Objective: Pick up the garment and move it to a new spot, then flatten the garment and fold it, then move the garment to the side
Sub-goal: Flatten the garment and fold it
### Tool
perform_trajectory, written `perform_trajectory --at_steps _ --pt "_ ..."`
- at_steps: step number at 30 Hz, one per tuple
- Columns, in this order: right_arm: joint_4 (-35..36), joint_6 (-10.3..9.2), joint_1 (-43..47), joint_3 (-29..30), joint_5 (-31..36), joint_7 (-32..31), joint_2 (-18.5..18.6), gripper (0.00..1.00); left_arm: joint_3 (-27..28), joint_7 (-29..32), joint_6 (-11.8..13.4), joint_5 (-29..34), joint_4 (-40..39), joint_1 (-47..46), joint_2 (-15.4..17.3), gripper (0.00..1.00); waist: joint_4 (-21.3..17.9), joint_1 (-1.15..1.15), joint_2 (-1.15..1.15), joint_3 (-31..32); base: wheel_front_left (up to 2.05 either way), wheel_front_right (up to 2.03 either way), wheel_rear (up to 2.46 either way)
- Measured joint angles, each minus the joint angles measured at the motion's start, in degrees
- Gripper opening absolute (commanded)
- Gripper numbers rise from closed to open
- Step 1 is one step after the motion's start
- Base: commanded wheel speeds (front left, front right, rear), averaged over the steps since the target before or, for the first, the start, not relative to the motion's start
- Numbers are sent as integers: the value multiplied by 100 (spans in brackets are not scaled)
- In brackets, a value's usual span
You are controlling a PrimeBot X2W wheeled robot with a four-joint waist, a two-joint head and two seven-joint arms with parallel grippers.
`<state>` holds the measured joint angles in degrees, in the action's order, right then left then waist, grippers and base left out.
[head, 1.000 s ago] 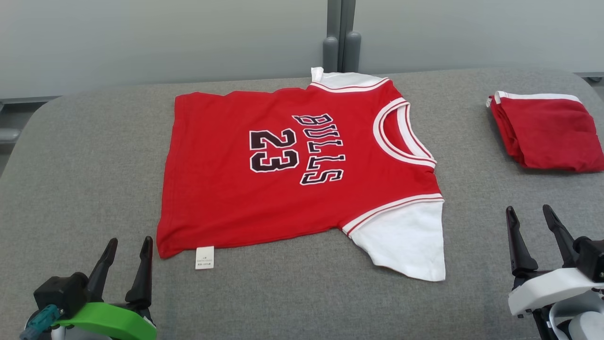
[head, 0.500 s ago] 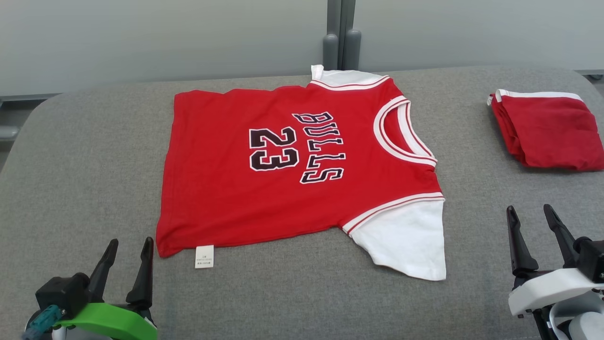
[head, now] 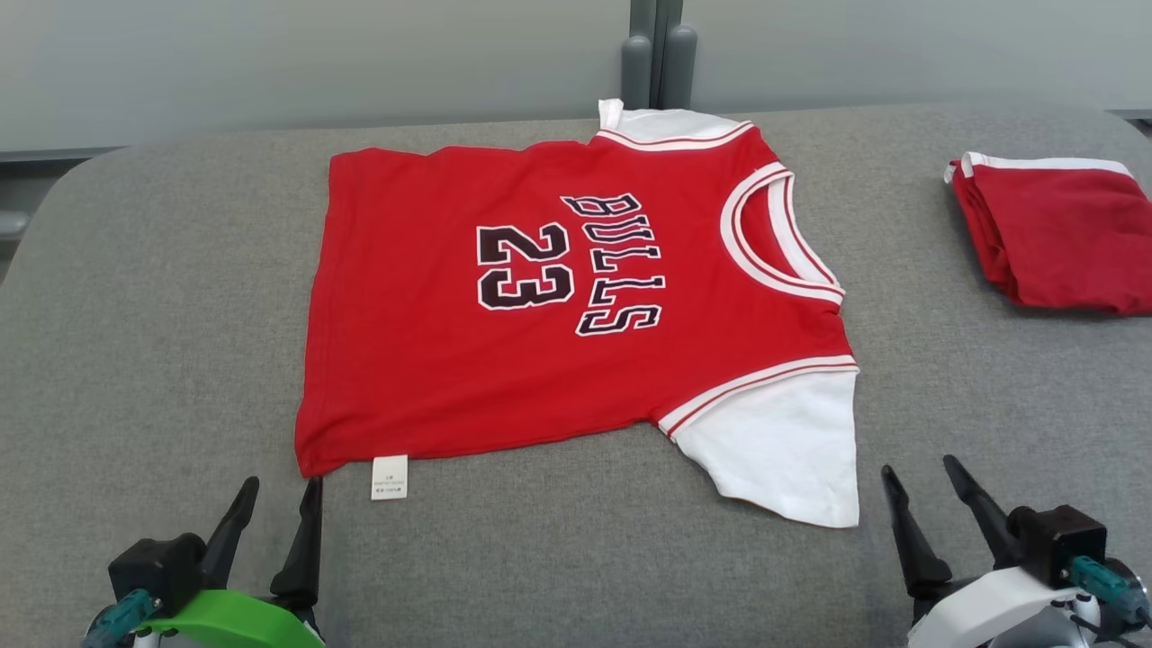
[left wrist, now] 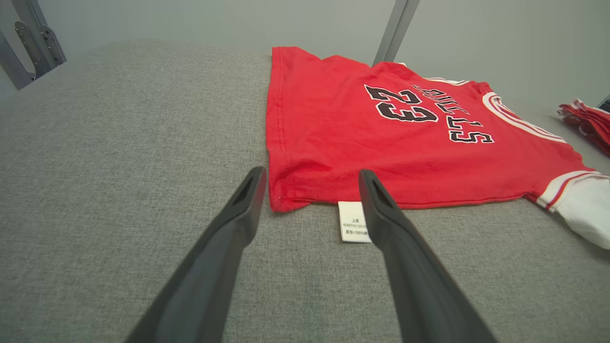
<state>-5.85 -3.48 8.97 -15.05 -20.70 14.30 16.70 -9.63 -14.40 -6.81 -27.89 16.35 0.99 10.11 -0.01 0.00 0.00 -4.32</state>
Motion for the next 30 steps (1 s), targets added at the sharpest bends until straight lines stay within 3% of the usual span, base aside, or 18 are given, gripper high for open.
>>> perform_trajectory --at_steps 3,26,27,30 --pt "-187 145 88 -270 -2 -74 -121 100 -43 10 0 -1 152 -8 -30 100 21 0 0 -140 0 0 0" --pt "-1178 498 -442 -415 -307 -299 -450 100 -255 22 -32 -1 683 -633 -23 100 38 0 0 -528 0 0 0" --pt "-1235 515 -472 -420 -309 -320 -452 98 -258 22 -32 -1 708 -680 -24 100 49 0 0 -539 0 0 0" --pt "-1347 576 -558 -428 -334 -357 -482 54 -253 22 -32 -1 754 -756 -20 100 66 0 0 -557 0 0 0"
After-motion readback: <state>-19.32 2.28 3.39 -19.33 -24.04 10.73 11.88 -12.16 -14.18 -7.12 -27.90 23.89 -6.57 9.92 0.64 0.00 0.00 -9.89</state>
